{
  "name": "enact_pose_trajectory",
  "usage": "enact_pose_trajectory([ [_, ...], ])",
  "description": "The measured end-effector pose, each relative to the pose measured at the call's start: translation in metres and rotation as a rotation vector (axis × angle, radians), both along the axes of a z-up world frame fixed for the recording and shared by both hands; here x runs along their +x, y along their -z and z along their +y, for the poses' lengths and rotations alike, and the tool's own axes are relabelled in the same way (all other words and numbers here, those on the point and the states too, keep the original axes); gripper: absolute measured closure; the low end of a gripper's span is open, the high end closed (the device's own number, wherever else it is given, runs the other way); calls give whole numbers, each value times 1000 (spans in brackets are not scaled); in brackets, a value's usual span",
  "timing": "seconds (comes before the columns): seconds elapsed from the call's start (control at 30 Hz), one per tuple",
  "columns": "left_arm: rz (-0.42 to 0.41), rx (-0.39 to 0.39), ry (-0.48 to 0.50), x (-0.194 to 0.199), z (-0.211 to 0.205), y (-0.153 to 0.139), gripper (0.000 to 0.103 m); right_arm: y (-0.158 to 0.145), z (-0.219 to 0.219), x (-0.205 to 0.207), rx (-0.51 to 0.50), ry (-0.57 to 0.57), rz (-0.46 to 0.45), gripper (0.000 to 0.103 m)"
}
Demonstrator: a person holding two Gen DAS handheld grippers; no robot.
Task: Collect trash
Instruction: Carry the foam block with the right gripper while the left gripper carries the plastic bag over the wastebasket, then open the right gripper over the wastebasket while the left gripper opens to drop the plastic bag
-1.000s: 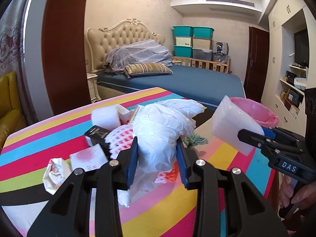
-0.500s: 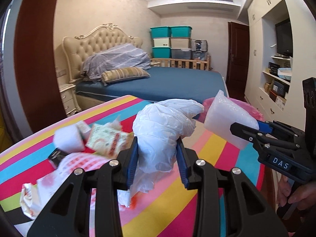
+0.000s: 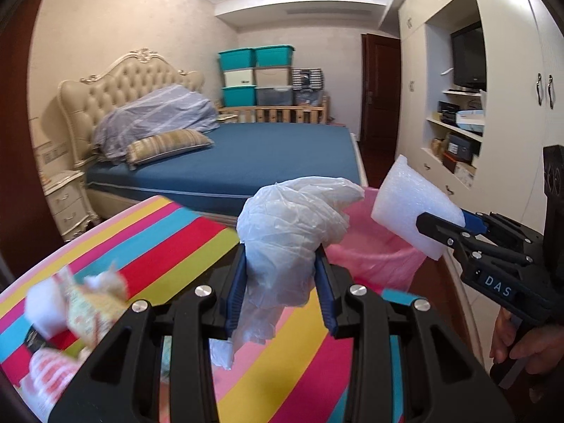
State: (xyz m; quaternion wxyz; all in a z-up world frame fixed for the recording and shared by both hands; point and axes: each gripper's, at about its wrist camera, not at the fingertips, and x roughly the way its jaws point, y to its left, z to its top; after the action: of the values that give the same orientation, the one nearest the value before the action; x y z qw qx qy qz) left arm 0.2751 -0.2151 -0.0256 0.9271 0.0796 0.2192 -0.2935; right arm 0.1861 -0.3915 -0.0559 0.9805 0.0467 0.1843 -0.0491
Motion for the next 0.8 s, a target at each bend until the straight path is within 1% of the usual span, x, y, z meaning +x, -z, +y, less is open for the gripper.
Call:
enact_pose_trajectory([
  [0.2, 69, -24, 66, 32, -50, -1, 68, -1, -43, 7, -20, 78, 12, 61],
  [0.3, 81, -25, 84, 45, -74, -2, 67, -2, -60, 11, -21, 105, 13, 61],
  [0.5, 87, -8, 118, 64, -120, 1, 65, 3, -88, 22, -13, 129, 28, 61],
  [0.67, 133, -9, 131, 83, -144, 13, 65, 7, -103, 35, 1, 130, 39, 60],
  [0.77, 152, -23, 136, 95, -149, 18, 59, 10, -111, 47, 17, 118, 46, 59],
  [0.8, 159, -30, 137, 98, -152, 20, 49, 11, -112, 51, 23, 113, 50, 56],
])
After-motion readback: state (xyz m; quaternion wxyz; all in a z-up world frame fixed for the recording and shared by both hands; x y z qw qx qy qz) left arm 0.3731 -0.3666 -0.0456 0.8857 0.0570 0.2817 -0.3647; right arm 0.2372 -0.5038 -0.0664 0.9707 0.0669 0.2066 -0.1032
